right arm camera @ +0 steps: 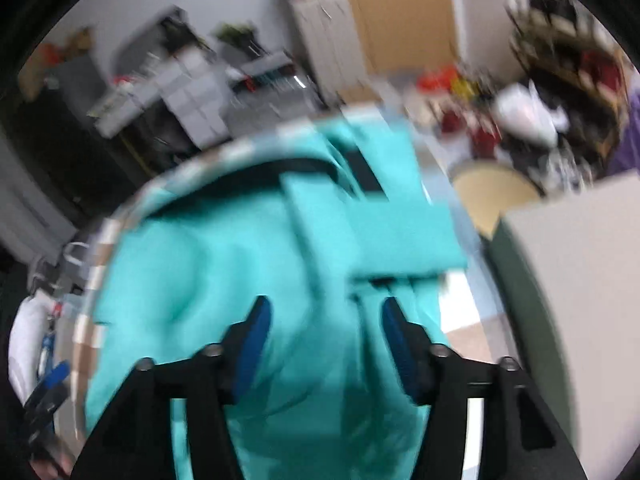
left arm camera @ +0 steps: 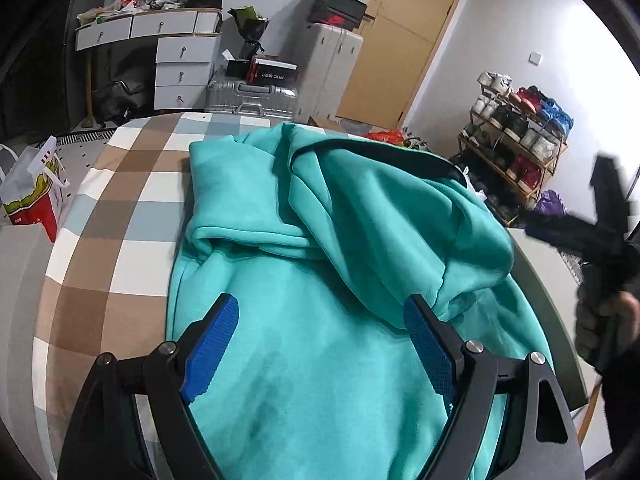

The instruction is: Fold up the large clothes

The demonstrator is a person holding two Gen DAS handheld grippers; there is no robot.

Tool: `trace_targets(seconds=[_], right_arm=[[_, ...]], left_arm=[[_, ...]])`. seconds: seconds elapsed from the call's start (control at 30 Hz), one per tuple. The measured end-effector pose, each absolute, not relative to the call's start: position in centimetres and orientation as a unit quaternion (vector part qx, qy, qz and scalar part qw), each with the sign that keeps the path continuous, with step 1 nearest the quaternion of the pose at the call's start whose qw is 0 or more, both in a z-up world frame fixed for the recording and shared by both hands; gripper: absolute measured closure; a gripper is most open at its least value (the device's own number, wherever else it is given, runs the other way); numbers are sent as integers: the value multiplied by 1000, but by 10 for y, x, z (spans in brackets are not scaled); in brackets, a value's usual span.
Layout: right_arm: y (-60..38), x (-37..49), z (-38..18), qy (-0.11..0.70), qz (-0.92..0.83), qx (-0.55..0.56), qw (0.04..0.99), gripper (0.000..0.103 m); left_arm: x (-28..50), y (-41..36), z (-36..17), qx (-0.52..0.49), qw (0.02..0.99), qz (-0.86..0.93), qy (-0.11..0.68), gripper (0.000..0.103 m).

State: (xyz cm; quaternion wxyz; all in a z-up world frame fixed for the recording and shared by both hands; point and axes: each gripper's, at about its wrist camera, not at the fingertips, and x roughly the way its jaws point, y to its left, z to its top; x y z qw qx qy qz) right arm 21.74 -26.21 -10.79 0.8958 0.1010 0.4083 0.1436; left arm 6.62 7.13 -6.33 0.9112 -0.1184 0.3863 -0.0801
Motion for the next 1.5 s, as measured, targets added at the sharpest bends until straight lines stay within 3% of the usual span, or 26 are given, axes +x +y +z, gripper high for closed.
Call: trace_targets(seconds=[0.07,0.23,0.27,0.3,0.33,0.5,0.63,0.7,0.83,0.97,1.03,1.1,1.2,1.27,1.33,1.5], right_arm=[[-235,209,-97,398,207,87,889,19],[-157,225,-122,449,224,-20,865,19],[-138,233,-133,470,217,-54,854,33],[-136,230,-138,477,210,-78,850,79],[-125,232,-142,483,198,-110,846,98],[-115,216,-72,358,208,-139,900,96],[-153,200,-26,256,224,-8,940,96],[-173,190,-28,237,278,82,927,95],[-186,175,-75,274,310,115,903,95],[-184,173,-151,375,245,90,890,91],[-191,173,-175,424,226,122,868,78],[-209,166,-179,415,237,194,857,48],[-237,141,-168,358,238,255,866,19],[-253,125,-155,310,231,262,884,17],[-259,120,-152,288,214,272,893,8],[-275,134,-173,343,174,314,868,6]], left_arm=[[66,68,-64,-115,911,-78,388,22],[65,67,-67,-111,909,-69,396,22],[66,67,-68,-112,908,-67,397,22],[65,69,-68,-113,908,-64,398,22],[65,70,-68,-115,908,-61,399,22],[62,79,-64,-136,907,-59,395,22],[63,83,-63,-155,903,-60,396,22],[62,84,-62,-166,901,-68,394,22],[61,83,-59,-160,906,-68,387,22],[64,82,-64,-166,900,-68,397,22],[67,81,-69,-171,894,-72,409,22],[72,76,-75,-180,881,-86,430,22],[85,65,-87,-233,839,-145,470,22],[96,59,-89,-282,815,-166,477,22],[109,46,-91,-302,799,-182,487,22],[141,10,-116,-261,786,-143,542,22]])
